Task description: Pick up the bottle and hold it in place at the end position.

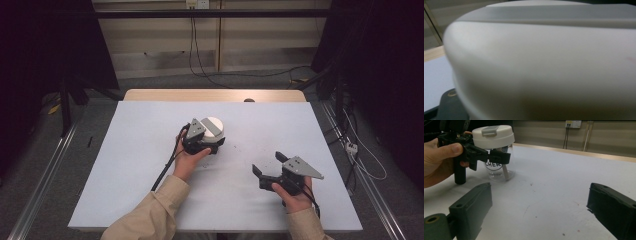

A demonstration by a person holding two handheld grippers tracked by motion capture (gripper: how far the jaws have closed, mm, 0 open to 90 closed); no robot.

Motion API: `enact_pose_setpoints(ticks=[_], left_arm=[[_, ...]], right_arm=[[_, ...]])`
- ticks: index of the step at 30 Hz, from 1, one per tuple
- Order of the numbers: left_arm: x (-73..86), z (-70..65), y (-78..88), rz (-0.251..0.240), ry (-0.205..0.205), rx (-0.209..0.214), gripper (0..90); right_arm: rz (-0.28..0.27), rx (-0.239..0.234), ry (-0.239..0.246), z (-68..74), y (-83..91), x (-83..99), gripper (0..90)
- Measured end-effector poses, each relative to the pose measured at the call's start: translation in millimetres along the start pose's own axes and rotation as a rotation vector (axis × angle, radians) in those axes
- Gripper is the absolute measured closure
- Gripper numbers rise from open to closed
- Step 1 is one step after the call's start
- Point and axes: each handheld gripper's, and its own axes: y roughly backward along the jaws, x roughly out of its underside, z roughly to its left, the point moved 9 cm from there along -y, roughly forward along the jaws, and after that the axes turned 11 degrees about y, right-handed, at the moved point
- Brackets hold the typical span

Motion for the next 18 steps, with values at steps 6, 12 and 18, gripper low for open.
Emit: enact_pose_setpoints(ticks=[6,12,18], left_arm=[[-0.1,0.2,-0.2,0.001,0.001,0.002,18.3],[0.0,0.3,-0.3,0.002,0.005,0.002,18.3],[0.1,0.7,-0.3,0.003,0.004,-0.002,18.3]], right_arm=[[0.014,-0.014,0.011,6.7,-15.3,-5.9,5.9],[0.016,-0.024,0.001,15.0,-31.3,-14.4,6.1],[0.026,-0.033,0.001,19.1,-41.0,-21.6,6.2]])
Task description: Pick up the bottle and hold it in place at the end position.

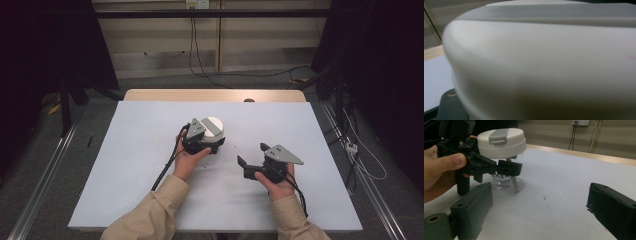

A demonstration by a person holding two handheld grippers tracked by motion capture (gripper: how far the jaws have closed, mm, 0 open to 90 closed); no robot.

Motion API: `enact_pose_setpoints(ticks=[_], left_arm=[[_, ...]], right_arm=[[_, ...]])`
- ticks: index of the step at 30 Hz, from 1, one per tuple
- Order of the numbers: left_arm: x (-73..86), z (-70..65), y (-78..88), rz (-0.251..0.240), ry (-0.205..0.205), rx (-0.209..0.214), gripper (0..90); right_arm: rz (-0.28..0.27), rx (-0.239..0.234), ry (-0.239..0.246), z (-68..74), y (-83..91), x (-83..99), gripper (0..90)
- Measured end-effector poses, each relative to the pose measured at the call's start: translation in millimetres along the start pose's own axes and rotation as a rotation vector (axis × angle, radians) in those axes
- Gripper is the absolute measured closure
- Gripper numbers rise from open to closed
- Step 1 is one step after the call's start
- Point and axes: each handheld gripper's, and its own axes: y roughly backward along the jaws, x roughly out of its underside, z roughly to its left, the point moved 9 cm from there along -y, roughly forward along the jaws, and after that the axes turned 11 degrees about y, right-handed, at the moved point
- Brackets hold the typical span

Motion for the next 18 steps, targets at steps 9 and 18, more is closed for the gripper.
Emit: enact_pose_setpoints(ticks=[9,18], left_arm=[[0.0,-0.1,0.0,0.000,0.002,0.001,18.3],[0.0,0.0,-0.1,0.000,-0.004,-0.004,18.3]], right_arm=[[0.006,-0.019,-0.002,3.7,-16.4,-8.1,8.3],[0.018,-0.095,0.004,16.6,-26.6,-23.1,31.3]])
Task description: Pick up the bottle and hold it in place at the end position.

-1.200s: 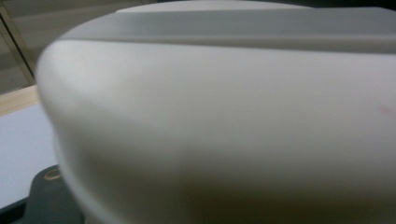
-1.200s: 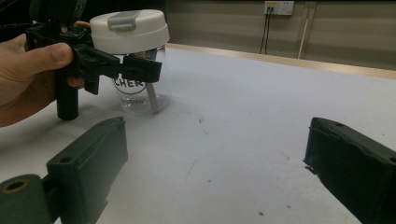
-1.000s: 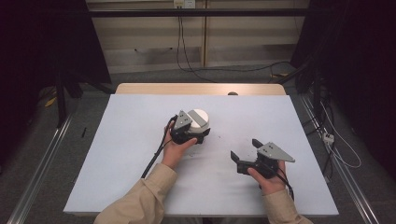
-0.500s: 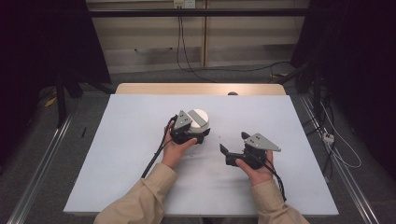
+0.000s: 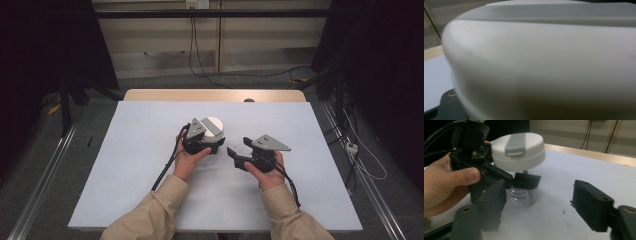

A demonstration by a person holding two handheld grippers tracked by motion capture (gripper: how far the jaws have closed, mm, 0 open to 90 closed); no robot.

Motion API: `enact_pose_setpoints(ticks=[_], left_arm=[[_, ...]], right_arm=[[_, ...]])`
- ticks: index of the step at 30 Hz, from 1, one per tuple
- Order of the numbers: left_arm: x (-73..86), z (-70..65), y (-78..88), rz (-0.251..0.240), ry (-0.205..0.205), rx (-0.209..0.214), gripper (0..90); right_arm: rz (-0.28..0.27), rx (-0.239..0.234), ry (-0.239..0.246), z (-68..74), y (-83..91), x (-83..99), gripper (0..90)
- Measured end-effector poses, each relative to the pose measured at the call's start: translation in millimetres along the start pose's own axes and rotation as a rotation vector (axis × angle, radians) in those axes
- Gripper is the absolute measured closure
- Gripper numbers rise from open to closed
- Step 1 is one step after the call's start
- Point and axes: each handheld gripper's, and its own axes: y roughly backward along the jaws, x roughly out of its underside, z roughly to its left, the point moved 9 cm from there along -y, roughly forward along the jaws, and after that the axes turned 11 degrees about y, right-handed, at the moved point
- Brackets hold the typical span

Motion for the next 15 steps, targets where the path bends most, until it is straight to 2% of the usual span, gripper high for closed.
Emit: enact_pose_setpoints(ticks=[4,8,12,13,15], left_arm=[[0.2,-0.3,-0.2,0.003,0.003,0.007,18.3],[0.1,-0.5,-0.3,0.001,0.005,0.007,18.3],[0.1,-0.2,-0.1,0.000,0.007,0.005,18.3],[0.2,-0.5,-0.3,0.001,0.005,0.008,18.3],[0.2,-0.5,-0.3,0.002,0.006,0.008,18.3]], right_arm=[[0.011,-0.011,0.001,4.5,-5.3,-5.9,41.6],[0.020,-0.027,-0.017,6.0,-10.5,-10.9,54.9],[0.027,-0.038,-0.010,6.3,-13.7,-13.7,67.4],[0.033,-0.047,-0.010,7.2,-14.8,-14.2,74.0],[0.042,-0.059,-0.010,8.4,-16.0,-14.5,80.2]])
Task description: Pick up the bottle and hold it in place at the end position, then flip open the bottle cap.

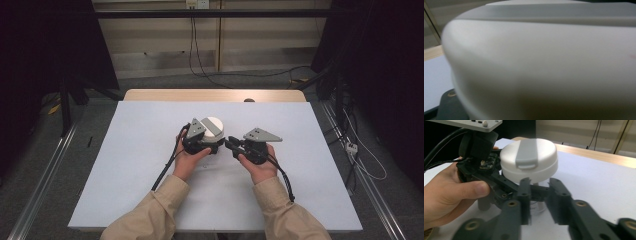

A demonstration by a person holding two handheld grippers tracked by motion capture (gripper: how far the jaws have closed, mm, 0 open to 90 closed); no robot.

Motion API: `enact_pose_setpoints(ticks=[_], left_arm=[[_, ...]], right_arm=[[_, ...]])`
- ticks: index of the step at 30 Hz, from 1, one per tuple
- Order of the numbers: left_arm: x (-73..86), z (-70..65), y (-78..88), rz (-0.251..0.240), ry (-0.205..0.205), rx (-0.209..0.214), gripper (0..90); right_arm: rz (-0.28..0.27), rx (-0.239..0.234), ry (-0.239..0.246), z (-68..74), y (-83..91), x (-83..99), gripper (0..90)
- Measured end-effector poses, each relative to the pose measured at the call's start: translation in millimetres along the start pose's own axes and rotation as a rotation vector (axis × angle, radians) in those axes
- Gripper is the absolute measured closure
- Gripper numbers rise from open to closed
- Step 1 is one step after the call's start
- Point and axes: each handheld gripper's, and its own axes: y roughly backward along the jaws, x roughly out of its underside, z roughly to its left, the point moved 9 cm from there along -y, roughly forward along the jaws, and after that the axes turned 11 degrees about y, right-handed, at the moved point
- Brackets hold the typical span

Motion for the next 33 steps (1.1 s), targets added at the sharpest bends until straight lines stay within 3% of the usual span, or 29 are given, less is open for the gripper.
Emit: enact_pose_setpoints(ticks=[6,17,33], left_arm=[[0.0,-0.1,0.3,-0.002,-0.002,-0.007,18.3],[0.1,-0.1,-0.1,0.000,-0.002,-0.003,18.3],[0.2,0.1,-0.1,0.002,0.000,0.000,18.3]], right_arm=[[0.029,-0.013,0.018,1.4,-5.6,1.0,89.9],[0.040,-0.022,0.034,6.7,-17.8,-4.5,90.0],[0.016,-0.028,0.041,7.7,-17.7,-16.3,90.0]])
